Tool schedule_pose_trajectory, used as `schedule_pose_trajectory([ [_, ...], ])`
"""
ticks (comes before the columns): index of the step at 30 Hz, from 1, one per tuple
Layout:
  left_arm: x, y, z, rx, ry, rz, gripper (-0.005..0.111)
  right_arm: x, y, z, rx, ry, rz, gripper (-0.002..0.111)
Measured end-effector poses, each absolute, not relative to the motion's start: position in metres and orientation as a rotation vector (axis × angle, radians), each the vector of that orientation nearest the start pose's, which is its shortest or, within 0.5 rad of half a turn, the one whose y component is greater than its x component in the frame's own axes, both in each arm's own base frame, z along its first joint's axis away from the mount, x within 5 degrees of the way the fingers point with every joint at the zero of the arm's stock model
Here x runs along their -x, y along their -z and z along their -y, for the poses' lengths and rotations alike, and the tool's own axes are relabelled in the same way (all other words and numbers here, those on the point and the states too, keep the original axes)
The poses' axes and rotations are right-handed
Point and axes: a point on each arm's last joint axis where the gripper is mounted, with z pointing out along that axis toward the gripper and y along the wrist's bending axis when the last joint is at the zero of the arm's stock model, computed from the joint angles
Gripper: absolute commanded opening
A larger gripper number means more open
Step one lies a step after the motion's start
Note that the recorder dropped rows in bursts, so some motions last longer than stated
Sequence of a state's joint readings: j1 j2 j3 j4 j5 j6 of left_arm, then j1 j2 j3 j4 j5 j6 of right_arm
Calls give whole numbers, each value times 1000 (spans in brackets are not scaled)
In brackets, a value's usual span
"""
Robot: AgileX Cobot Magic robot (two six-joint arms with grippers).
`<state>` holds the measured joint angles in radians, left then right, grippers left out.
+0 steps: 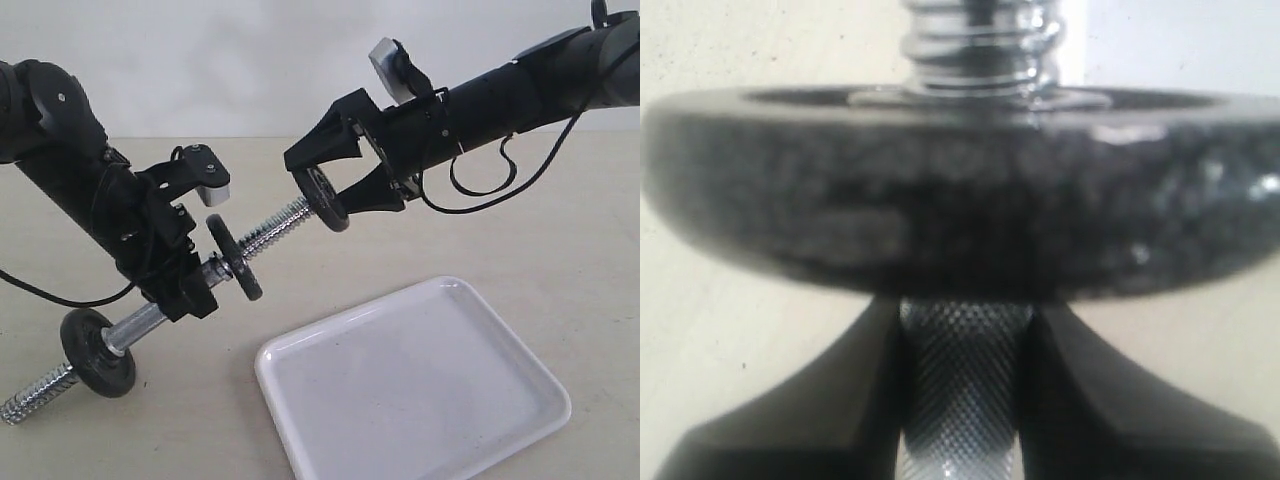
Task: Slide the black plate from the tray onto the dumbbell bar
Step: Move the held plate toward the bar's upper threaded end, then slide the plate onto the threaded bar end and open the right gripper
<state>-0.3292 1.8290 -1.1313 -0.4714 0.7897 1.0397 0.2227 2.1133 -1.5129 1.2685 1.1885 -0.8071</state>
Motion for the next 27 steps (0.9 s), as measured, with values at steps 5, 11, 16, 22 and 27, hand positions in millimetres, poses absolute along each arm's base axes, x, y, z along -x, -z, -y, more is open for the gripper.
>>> schedule_pose_trajectory([
  [5,-320,-177,140,-1435,397,-2426,4,-397,-202,-173,505,-1554,-2438,0],
  [11,-321,-177,141,-1435,392,-2412,4,-397,-202,-172,479,-1552,-2455,0],
  [16,-321,-176,141,-1425,391,-2411,4,-397,-201,-171,461,-1547,-2486,0],
  [22,-322,-177,142,-1420,381,-2399,4,-396,-199,-170,425,-1535,-2540,0],
  [27,-322,-177,142,-1420,378,-2395,4,-395,-204,-170,433,-1523,-2536,0],
])
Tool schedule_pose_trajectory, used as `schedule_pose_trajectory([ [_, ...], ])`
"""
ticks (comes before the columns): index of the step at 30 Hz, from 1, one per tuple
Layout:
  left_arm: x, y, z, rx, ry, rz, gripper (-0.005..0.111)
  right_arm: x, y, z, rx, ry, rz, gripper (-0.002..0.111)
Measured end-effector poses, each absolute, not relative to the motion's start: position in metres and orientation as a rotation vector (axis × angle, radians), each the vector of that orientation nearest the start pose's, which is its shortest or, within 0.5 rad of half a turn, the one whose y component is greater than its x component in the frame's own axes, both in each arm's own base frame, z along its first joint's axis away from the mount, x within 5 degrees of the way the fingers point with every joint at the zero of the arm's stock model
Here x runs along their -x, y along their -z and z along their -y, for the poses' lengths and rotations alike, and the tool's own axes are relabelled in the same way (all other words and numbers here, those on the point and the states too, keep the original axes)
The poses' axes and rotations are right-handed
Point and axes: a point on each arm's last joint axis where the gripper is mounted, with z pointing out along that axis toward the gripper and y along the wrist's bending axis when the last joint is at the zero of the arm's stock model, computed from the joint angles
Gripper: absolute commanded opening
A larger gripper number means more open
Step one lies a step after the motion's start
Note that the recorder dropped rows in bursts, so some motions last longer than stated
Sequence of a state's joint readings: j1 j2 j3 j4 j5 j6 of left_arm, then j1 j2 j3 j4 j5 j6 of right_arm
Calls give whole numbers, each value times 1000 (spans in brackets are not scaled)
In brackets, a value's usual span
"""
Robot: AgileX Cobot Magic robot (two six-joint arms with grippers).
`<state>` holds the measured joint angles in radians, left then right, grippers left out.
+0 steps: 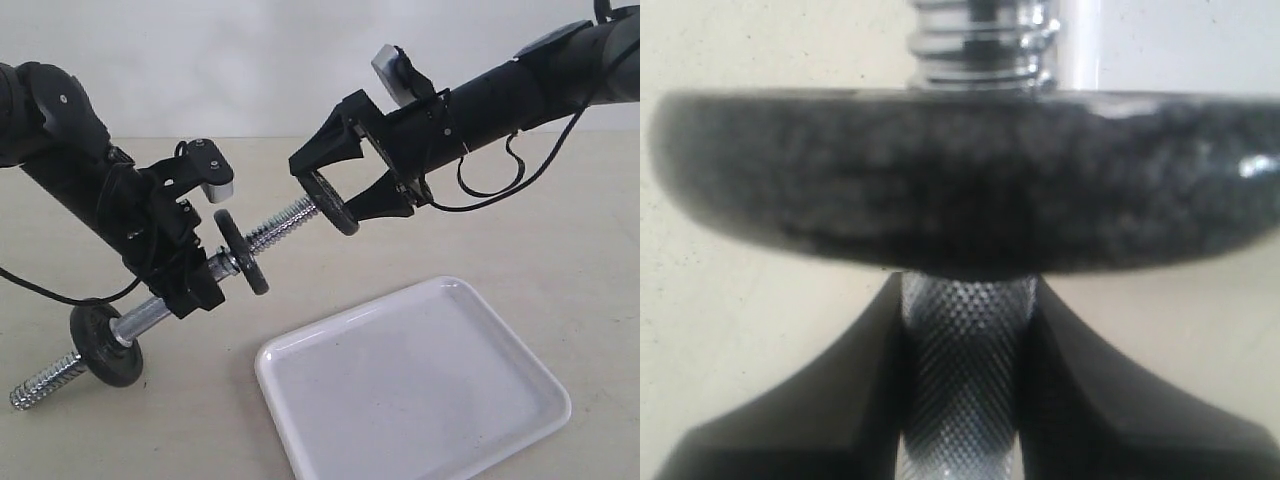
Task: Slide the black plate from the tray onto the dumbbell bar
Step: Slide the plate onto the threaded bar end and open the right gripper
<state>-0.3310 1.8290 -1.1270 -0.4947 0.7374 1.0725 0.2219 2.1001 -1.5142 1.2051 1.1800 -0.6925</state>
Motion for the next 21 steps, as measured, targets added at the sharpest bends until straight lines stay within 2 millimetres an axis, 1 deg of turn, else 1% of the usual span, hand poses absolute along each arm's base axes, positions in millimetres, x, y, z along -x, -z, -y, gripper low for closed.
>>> schedule_pose_trajectory([
  [6,-323,-177,142,-1407,372,-2390,4,-394,-208,-172,441,-1510,-2527,0],
  [9,-323,-176,140,-1413,364,-2391,4,-392,-207,-178,453,-1497,-2528,0],
  [15,-322,-173,134,-1447,338,-2409,4,-390,-199,-192,483,-1488,-2538,0],
  [21,-321,-172,133,-1456,341,-2417,4,-390,-198,-191,492,-1501,-2541,0],
])
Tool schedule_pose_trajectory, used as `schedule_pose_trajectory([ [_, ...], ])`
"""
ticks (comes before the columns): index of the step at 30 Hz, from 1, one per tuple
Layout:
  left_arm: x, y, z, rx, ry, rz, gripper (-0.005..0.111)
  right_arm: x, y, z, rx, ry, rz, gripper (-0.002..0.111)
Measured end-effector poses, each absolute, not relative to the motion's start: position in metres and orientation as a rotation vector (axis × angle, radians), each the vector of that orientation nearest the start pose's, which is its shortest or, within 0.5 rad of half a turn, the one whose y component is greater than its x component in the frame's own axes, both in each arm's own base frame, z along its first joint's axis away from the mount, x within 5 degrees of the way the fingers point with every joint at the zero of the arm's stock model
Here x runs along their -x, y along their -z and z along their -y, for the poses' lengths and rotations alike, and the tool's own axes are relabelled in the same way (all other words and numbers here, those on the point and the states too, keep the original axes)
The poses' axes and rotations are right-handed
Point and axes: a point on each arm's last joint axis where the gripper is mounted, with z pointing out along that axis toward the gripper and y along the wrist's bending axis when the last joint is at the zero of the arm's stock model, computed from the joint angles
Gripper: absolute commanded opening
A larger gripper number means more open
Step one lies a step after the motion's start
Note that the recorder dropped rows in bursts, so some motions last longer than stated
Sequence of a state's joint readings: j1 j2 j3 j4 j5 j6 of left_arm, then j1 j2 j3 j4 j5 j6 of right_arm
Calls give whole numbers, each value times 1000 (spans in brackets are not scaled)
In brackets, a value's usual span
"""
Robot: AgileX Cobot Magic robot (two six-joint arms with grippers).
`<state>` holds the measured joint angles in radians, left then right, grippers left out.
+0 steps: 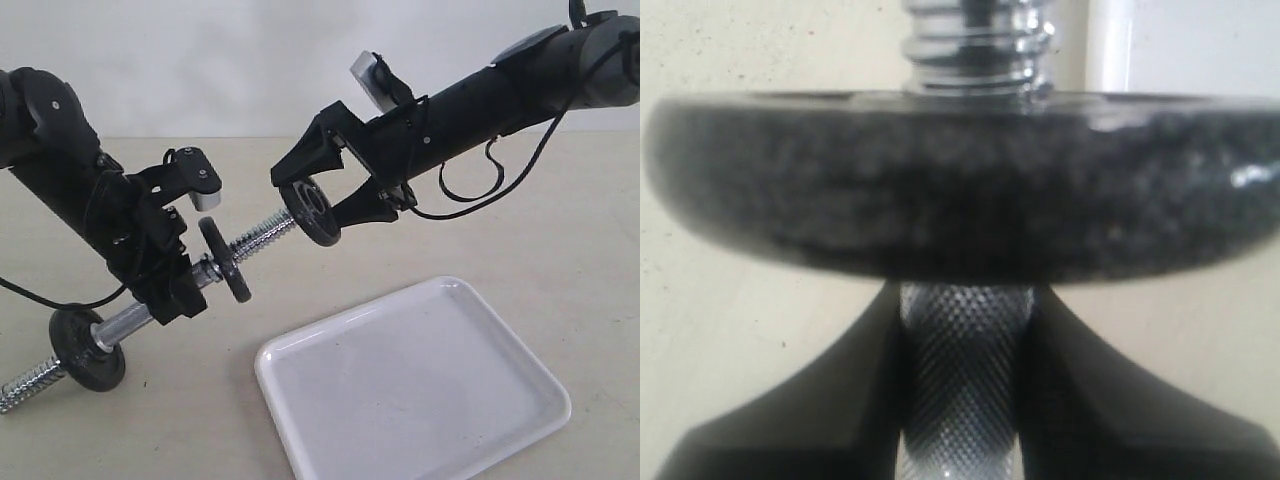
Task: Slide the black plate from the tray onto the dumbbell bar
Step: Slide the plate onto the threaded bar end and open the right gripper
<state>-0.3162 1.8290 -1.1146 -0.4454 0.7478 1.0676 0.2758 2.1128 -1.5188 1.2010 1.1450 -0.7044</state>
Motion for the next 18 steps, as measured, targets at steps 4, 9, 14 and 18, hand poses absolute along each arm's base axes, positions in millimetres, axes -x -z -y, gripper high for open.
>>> schedule_pose_trajectory([
  [4,-321,-174,134,-1447,348,-2407,4,-391,-199,-186,505,-1514,-2529,0],
  [9,-318,-188,137,-1452,351,-2343,4,-391,-203,-185,498,-1566,-2500,0],
  [14,-316,-203,141,-1418,371,-2283,4,-388,-208,-190,491,-1655,-2469,0],
  [18,-315,-204,143,-1414,380,-2279,4,-388,-209,-191,491,-1665,-2464,0],
])
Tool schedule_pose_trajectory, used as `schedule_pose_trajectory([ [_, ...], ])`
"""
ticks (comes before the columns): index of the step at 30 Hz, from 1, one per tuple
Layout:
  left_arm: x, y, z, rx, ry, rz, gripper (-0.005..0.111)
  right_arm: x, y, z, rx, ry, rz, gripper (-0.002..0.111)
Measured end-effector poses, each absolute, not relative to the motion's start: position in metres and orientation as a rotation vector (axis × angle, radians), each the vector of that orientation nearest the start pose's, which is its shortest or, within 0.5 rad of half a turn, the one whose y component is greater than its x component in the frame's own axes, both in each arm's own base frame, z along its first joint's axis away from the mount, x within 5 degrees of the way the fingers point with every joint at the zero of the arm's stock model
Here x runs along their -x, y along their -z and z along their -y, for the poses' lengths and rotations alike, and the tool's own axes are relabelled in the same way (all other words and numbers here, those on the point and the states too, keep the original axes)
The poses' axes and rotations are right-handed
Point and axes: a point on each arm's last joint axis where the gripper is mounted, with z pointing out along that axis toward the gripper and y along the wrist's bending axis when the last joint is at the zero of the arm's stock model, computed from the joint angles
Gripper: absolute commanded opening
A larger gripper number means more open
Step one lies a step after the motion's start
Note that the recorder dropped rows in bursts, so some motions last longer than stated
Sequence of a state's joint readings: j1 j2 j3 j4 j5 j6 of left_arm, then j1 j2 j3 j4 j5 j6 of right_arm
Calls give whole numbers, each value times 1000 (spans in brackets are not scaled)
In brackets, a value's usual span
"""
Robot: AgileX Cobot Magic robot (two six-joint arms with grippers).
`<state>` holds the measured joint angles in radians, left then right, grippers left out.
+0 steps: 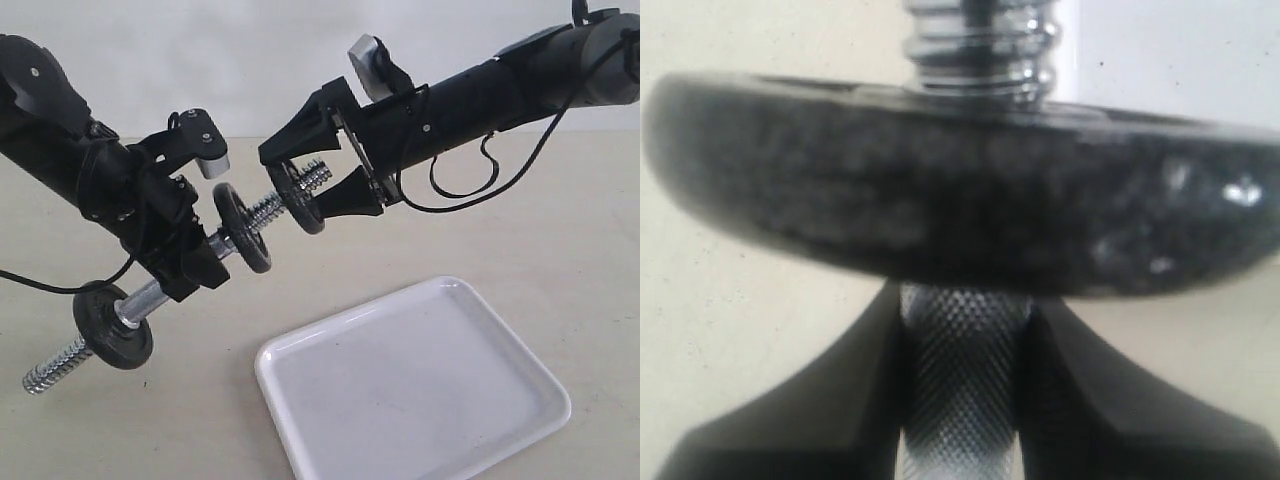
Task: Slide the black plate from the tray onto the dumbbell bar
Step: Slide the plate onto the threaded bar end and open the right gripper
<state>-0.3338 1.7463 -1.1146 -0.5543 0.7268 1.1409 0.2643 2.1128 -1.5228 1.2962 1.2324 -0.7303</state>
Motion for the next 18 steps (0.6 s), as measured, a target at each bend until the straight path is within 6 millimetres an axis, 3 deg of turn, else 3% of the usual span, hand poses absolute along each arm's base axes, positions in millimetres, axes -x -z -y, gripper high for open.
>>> schedule_pose_trajectory([
  [14,-315,-204,143,-1426,381,-2277,4,-381,-208,-206,535,-1668,-2469,1],
  [18,-315,-204,143,-1426,381,-2277,4,-381,-208,-206,550,-1663,-2460,18],
])
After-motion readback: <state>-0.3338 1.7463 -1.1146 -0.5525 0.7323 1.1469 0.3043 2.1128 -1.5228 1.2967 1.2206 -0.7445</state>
